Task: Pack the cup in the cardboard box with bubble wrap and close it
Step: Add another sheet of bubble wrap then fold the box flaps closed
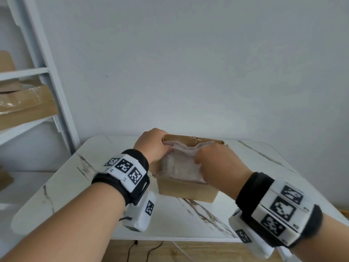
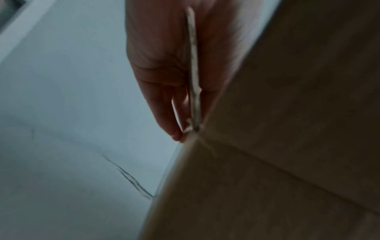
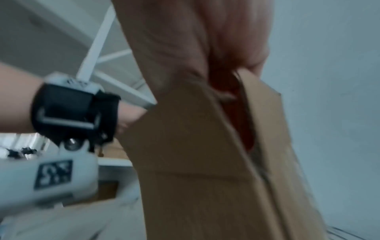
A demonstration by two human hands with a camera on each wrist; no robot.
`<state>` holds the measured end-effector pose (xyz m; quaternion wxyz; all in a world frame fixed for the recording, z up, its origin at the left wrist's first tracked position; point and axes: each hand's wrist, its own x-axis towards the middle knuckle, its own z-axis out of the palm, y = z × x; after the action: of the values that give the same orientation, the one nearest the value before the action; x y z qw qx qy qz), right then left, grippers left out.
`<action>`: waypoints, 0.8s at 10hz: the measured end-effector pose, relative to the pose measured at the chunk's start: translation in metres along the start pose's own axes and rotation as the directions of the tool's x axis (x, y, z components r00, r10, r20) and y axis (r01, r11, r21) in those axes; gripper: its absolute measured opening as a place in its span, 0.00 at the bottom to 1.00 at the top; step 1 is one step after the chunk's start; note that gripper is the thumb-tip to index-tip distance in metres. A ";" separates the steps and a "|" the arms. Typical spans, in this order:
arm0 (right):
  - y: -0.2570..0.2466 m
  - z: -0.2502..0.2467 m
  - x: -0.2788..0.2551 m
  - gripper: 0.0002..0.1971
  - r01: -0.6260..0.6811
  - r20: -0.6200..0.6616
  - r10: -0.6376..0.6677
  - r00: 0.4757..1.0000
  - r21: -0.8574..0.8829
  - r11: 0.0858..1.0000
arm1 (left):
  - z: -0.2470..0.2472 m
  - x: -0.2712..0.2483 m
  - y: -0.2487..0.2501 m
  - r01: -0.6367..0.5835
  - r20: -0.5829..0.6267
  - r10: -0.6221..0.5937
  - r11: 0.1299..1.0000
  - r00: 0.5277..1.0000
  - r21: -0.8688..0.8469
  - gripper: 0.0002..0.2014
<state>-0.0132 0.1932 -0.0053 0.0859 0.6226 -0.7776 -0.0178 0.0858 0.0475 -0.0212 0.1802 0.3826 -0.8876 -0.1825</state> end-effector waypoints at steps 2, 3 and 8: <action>-0.001 -0.012 0.002 0.11 0.214 0.119 -0.212 0.970 -0.009 0.977 | 0.005 0.002 -0.004 -0.011 -0.039 0.011 1.000 0.999 -0.021 0.14; 0.001 0.001 0.013 0.12 0.225 0.252 -0.219 0.942 0.004 0.974 | 0.006 0.001 -0.005 -0.027 -0.055 0.025 0.999 0.998 -0.028 0.11; -0.002 0.004 0.020 0.13 0.185 0.385 -0.198 0.901 0.071 0.980 | 0.005 -0.004 0.000 -0.069 -0.076 0.071 0.997 0.995 0.025 0.08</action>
<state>-0.0165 0.1736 -0.0077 -0.0830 0.6813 -0.7143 -0.1369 0.0864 0.0516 -0.0266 0.2161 0.3601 -0.8948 -0.1512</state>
